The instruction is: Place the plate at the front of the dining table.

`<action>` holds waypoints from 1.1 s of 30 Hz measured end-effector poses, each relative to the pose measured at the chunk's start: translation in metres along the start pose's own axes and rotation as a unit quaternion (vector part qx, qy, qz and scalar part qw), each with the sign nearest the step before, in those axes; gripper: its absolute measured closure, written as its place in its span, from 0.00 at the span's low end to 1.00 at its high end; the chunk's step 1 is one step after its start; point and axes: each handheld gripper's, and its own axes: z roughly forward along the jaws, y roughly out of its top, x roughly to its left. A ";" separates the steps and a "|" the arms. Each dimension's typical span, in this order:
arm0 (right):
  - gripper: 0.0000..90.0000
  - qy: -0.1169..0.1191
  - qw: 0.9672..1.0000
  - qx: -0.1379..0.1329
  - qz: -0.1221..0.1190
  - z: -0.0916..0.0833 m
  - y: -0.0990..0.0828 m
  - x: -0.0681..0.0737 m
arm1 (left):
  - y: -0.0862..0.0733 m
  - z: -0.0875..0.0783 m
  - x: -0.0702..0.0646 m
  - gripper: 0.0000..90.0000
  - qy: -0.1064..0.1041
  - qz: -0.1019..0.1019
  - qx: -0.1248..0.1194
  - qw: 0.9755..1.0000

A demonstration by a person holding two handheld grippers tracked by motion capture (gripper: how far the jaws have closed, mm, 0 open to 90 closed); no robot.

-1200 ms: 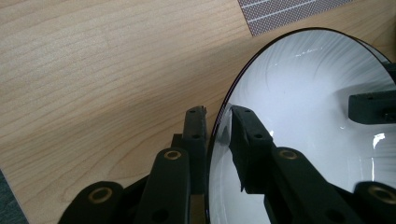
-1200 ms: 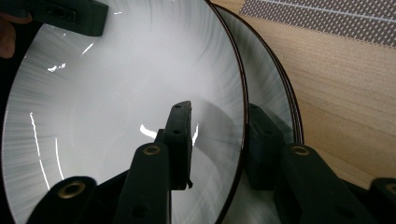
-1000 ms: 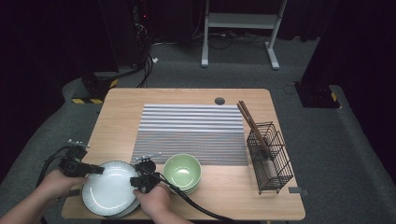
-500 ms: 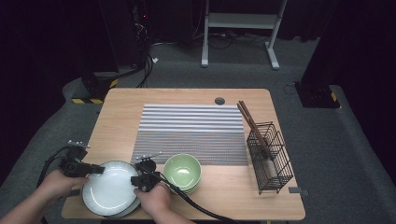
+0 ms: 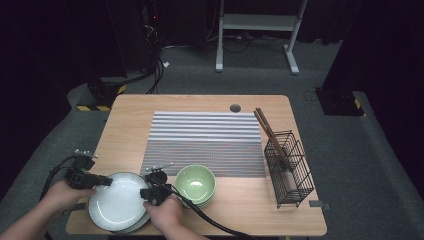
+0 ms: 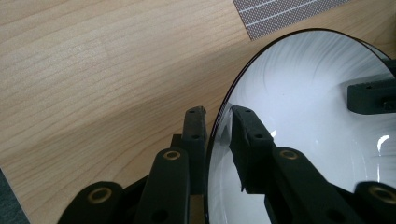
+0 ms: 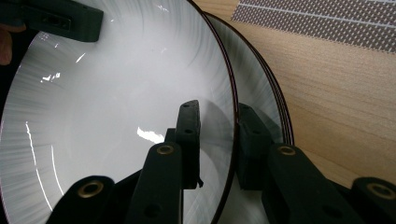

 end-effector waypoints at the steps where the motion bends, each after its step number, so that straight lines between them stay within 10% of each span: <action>1: 0.83 0.000 1.000 0.000 0.001 0.000 0.000 0.000 | 0.000 0.000 0.000 0.84 0.002 0.000 0.001 1.000; 33: 0.90 0.005 1.000 -0.023 0.005 -0.016 0.007 0.008 | 0.006 -0.029 -0.006 0.83 -0.008 0.022 -0.045 0.999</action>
